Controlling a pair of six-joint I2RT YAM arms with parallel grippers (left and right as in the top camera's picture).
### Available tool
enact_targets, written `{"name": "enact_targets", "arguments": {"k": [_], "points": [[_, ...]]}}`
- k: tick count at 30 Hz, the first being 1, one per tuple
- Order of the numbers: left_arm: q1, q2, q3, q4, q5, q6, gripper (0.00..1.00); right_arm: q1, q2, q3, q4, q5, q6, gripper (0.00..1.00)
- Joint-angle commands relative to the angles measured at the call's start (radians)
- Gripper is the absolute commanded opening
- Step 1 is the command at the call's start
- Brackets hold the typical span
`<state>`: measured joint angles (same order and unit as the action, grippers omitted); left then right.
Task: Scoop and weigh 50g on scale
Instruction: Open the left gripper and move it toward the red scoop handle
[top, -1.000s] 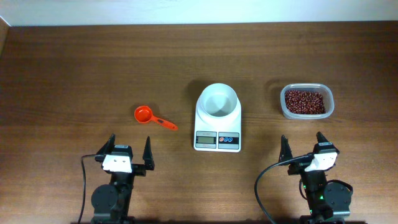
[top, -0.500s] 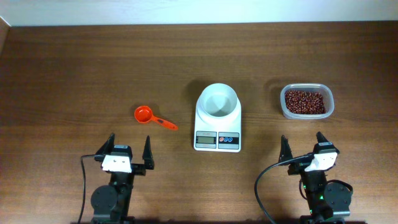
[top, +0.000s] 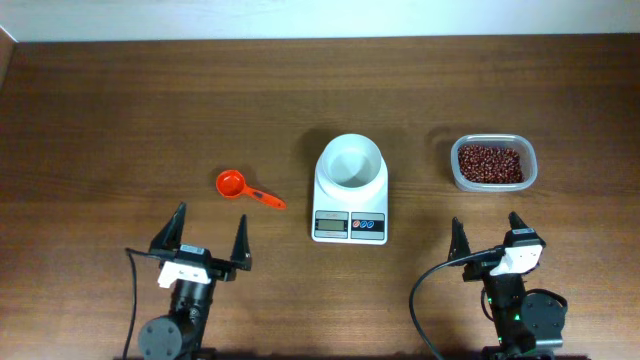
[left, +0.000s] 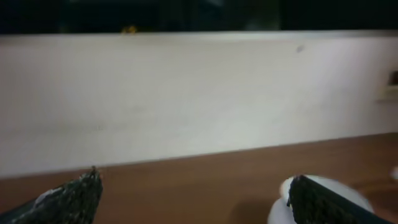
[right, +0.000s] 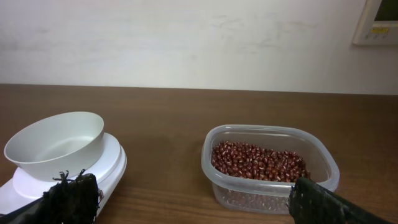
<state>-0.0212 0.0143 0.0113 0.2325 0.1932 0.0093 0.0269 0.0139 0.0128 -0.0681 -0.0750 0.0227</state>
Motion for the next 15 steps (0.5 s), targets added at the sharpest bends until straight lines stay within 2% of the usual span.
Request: {"name": "enact_targets", "arguments": {"k": [1, 9, 15], "points": [[-0.004, -0.008, 0.025, 0.026, 0.135, -0.078, 0.99, 0.006, -0.01, -0.007, -0.003, 0.008, 0.005, 0.99], [-0.004, -0.007, 0.127, -0.039, 0.149, -0.298, 0.99, 0.006, -0.01, -0.007, -0.003, 0.008, 0.005, 0.99], [-0.004, -0.006, 0.276, -0.241, 0.151, -0.32, 0.99, 0.006, -0.01, -0.007, -0.003, 0.008, 0.005, 0.99]]}}
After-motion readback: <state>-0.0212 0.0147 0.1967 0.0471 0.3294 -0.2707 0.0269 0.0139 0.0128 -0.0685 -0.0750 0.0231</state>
